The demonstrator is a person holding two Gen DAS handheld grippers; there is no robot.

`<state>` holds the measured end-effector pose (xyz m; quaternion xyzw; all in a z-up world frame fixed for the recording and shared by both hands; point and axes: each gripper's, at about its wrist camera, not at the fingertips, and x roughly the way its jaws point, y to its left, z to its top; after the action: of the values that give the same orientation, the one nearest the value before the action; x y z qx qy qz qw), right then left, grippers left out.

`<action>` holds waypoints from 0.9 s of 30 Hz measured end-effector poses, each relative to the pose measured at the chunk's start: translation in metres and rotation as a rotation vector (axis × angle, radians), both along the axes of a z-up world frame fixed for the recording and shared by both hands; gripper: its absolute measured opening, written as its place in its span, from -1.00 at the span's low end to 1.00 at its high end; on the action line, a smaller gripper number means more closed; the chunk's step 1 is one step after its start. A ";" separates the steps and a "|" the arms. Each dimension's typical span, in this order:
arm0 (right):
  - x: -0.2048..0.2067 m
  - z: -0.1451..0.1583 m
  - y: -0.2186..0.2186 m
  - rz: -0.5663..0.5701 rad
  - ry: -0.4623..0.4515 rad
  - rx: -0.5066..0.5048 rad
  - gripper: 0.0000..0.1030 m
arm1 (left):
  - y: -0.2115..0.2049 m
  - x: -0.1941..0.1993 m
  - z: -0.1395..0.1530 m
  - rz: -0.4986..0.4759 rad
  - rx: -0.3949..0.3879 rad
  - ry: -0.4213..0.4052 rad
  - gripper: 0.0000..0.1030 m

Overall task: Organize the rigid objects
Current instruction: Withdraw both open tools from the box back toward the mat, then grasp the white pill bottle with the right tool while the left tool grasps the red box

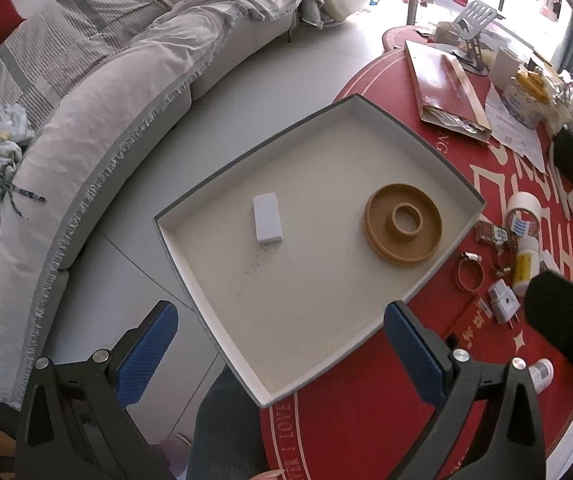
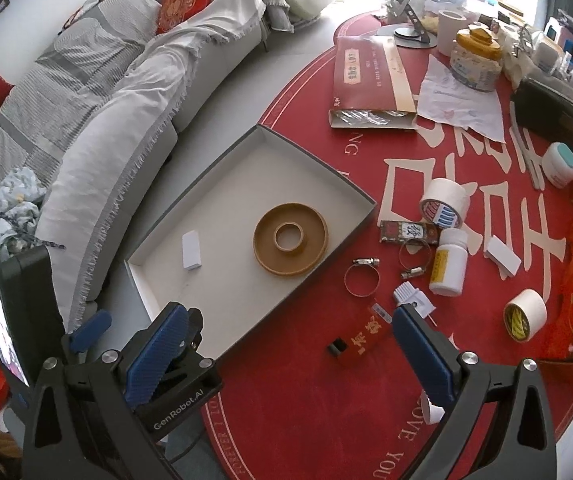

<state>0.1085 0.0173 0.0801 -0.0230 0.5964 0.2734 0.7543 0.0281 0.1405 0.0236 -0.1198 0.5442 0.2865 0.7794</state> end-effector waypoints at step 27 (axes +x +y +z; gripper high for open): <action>-0.029 -0.107 -0.156 -0.150 0.028 -0.218 1.00 | -0.102 0.004 -0.038 -0.258 -0.078 0.063 1.00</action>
<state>0.0794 -0.1389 -0.0272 -0.0563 0.6331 0.1503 0.7573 0.0322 0.0380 -0.0146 -0.0701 0.5898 0.1663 0.7871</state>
